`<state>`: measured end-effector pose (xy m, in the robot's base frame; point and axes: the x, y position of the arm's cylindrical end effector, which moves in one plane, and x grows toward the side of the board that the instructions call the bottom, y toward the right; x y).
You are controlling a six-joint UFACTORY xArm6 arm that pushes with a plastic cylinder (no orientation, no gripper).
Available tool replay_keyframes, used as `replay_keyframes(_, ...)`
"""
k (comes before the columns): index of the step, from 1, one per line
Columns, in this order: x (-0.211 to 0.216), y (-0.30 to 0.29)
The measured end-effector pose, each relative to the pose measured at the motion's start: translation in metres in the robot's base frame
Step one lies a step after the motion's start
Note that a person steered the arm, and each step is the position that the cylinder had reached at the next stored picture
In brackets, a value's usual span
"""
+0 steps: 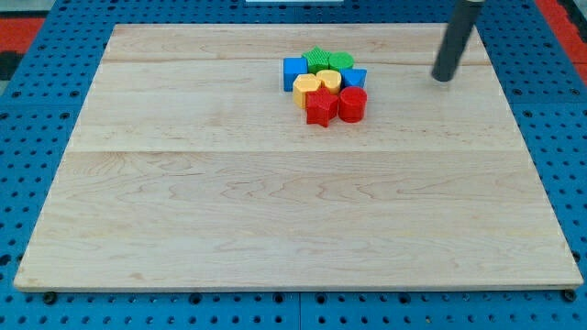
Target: Separate green star from the group of blocks
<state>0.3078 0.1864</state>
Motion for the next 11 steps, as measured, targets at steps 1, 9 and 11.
replay_keyframes(1,-0.03,-0.045)
replay_keyframes(9,-0.067,-0.162)
replay_keyframes(11,-0.046,-0.242)
